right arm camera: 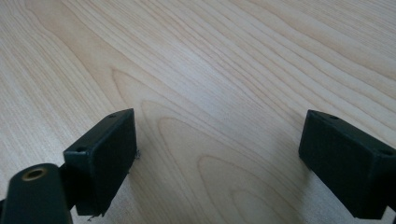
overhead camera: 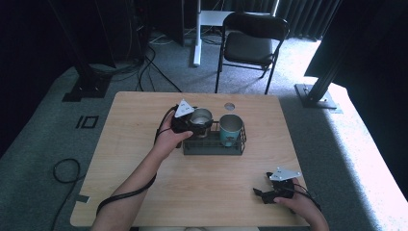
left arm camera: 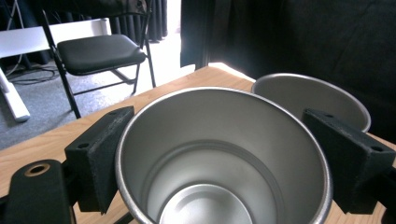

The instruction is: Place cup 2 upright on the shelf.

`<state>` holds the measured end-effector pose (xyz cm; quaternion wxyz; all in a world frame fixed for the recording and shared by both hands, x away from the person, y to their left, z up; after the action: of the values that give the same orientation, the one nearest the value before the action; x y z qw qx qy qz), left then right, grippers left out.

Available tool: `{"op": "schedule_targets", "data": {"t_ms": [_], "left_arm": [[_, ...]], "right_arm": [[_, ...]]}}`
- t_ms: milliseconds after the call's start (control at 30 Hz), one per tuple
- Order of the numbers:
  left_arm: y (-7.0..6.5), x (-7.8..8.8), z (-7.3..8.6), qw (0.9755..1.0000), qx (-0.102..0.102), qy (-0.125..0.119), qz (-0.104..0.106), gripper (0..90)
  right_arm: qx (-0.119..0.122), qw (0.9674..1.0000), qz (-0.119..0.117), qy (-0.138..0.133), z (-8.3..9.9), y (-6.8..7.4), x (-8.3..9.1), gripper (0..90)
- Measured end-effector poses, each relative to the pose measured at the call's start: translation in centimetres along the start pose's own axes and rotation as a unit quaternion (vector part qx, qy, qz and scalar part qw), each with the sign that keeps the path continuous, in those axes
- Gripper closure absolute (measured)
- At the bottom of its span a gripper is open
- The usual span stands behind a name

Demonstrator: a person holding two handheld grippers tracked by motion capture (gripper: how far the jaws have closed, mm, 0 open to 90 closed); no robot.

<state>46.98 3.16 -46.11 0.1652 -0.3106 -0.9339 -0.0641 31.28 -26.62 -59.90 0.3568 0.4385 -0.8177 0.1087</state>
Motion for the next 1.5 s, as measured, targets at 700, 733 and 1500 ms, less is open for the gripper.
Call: {"op": "schedule_targets", "data": {"t_ms": [700, 733, 1500], "left_arm": [[-0.8, -2.1, 2.8, 0.9994, -0.005, 0.033, 0.01, 14.0], [-0.8, -2.2, 2.9, 0.9993, -0.008, 0.035, 0.01, 14.0], [-0.8, -2.3, 3.7, 0.9991, -0.019, 0.036, 0.013, 8.8]], "right_arm": [[-0.001, 1.0, -0.001, -0.001, 0.0, 0.0, 0.0, 10.9], [-0.001, 1.0, -0.001, -0.001, 0.0, 0.0, 0.0, 10.9], [-0.001, 1.0, 0.0, -0.001, 0.0, 0.0, 0.0, 10.9]]}}
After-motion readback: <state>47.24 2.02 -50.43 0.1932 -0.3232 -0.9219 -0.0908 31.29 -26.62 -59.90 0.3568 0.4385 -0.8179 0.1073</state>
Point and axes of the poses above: each handheld gripper's, and its own axes: x roughly backward along the jaws, z roughly out of its underside, y roughly to its left, the point moved 6 cm from there along -x, roughly forward along the jaws, and after that the axes turned 11 degrees about -z, right-handed, at the moved point
